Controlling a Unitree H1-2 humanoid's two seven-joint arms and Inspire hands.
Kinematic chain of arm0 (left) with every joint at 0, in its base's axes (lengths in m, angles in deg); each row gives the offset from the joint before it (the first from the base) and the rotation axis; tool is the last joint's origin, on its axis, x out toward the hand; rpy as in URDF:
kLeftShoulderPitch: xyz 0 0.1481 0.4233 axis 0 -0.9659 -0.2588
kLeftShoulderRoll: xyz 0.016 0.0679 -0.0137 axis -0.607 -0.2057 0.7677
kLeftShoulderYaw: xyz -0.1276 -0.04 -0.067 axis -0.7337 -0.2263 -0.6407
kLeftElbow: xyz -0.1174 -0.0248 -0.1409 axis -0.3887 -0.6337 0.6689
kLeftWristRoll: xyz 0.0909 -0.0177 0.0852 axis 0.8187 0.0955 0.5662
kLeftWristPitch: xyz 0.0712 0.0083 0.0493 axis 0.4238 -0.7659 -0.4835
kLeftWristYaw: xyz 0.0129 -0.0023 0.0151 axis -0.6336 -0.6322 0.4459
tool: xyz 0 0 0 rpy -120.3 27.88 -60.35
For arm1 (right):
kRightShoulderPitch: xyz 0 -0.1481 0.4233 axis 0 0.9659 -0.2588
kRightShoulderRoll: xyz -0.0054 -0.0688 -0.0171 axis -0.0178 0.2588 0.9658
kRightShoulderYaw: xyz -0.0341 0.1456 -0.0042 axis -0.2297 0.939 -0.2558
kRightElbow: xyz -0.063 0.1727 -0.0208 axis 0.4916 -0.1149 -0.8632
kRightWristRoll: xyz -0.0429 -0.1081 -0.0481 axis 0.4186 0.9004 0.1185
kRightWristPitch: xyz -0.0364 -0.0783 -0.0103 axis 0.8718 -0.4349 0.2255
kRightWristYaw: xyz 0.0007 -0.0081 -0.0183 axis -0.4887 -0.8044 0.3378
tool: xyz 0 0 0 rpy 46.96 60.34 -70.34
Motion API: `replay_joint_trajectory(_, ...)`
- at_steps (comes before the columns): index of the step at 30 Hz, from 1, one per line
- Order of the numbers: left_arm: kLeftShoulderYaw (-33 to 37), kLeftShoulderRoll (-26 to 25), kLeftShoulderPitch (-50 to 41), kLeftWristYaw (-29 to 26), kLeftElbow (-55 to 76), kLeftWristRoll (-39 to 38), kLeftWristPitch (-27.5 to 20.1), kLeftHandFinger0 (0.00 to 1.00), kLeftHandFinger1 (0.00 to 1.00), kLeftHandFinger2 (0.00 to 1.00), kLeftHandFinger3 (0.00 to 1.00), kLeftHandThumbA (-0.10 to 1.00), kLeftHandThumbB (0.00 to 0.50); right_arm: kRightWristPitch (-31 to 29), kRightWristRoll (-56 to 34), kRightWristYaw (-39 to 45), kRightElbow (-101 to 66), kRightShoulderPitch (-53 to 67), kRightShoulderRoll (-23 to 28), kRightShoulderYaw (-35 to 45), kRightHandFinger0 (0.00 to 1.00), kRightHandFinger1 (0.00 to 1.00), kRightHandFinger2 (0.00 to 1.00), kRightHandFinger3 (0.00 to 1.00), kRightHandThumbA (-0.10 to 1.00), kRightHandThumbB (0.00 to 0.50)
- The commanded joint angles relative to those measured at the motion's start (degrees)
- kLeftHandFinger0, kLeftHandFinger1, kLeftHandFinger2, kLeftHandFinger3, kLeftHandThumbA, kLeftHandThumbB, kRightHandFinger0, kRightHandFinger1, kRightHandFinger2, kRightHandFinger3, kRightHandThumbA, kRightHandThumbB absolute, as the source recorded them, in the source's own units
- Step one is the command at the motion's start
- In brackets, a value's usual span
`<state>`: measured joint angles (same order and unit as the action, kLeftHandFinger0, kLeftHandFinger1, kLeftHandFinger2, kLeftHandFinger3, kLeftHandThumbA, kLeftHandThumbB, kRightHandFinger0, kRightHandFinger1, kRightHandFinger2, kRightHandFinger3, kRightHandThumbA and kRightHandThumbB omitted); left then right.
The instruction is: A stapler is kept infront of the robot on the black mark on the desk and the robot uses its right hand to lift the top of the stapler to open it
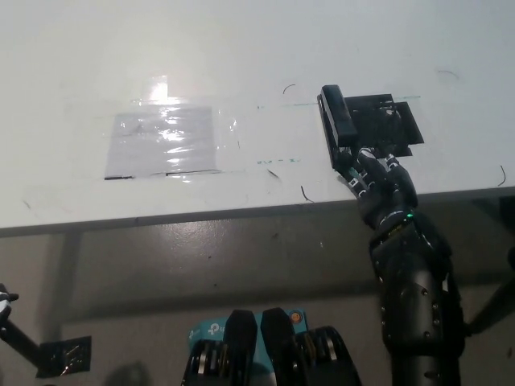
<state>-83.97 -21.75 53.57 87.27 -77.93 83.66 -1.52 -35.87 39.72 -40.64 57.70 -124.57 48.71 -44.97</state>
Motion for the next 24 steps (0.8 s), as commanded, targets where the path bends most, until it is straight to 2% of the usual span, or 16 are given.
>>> replay_joint_trajectory(1, -0.5, -1.8, 0.9, -0.3, 1.4, -0.5, -0.9, 0.21, 0.23, 0.47, 0.70, 0.43, 0.000, 0.1, -1.7, -1.0, -0.5, -0.9, -1.0, -1.0, 0.60, 0.61, 0.75, 0.93, 0.24, 0.000)
replay_joint_trajectory(3, -0.5, -1.9, 1.0, -0.4, 1.5, -0.3, -0.7, 0.22, 0.23, 0.47, 0.70, 0.43, 0.000, 0.1, -1.5, -1.1, -0.6, -0.9, -1.2, -1.1, 0.62, 0.63, 0.76, 0.92, 0.23, 0.000)
replay_joint_trajectory(8, -0.5, -1.9, 1.3, -0.6, 1.2, -0.1, -0.9, 0.20, 0.22, 0.45, 0.69, 0.41, 0.000, 0.1, -1.0, -1.5, -0.9, -0.1, -1.2, -2.2, 0.57, 0.62, 0.76, 0.95, 0.23, 0.000)
replay_joint_trajectory(9, -0.3, -2.1, 1.3, -0.5, 1.4, 0.0, -0.6, 0.20, 0.22, 0.45, 0.69, 0.41, 0.000, 0.1, -0.4, -2.5, -1.0, 0.0, -1.7, -2.1, 0.51, 0.59, 0.73, 0.93, 0.23, 0.000)
replay_joint_trajectory(11, -0.5, -2.1, 1.2, -0.4, 1.3, -0.3, -0.9, 0.19, 0.21, 0.46, 0.70, 0.41, 0.000, 0.1, -0.2, -3.1, -0.9, 0.2, -2.0, -2.4, 0.50, 0.58, 0.72, 0.91, 0.23, 0.000)
replay_joint_trajectory(12, -0.5, -2.1, 1.2, -0.4, 1.2, -0.3, -1.2, 0.19, 0.21, 0.46, 0.69, 0.41, 0.000, 0.1, -0.2, -3.4, -1.0, 0.2, -2.2, -2.3, 0.50, 0.58, 0.72, 0.91, 0.23, 0.000)
replay_joint_trajectory(14, -0.4, -2.0, 1.1, -0.4, 1.7, -0.3, -0.9, 0.19, 0.22, 0.46, 0.70, 0.41, 0.000, 0.1, -0.6, -3.4, -1.6, 0.6, -3.2, -1.5, 0.56, 0.64, 0.81, 0.96, 0.23, 0.000)
replay_joint_trajectory(19, -0.3, -2.2, 0.4, -0.3, 1.9, 0.1, -0.8, 0.20, 0.23, 0.47, 0.73, 0.42, 0.000, 0.1, 0.2, -2.9, -0.2, -0.5, -3.5, -0.9, 0.55, 0.64, 0.80, 0.94, 0.25, 0.000)
replay_joint_trajectory(21, -0.4, -2.2, 0.4, -0.3, 1.8, 0.0, -0.8, 0.21, 0.23, 0.46, 0.73, 0.42, 0.000, 0.1, 0.1, -2.5, 0.3, -1.2, -3.5, -0.6, 0.58, 0.66, 0.80, 0.95, 0.26, 0.000)
replay_joint_trajectory(22, -0.3, -2.2, 0.5, -0.5, 1.7, 0.2, -0.7, 0.26, 0.25, 0.46, 0.72, 0.42, 0.000, 0.0, 0.5, -1.9, 1.2, -2.3, -3.5, -0.1, 0.55, 0.65, 0.81, 0.97, 0.26, 0.000)
replay_joint_trajectory(24, -0.4, -2.2, 0.6, -0.7, 1.5, 0.2, -0.6, 0.25, 0.24, 0.44, 0.69, 0.42, 0.000, -0.2, 0.2, -1.1, 1.7, -3.2, -3.3, 0.1, 0.54, 0.63, 0.80, 0.99, 0.26, 0.000)
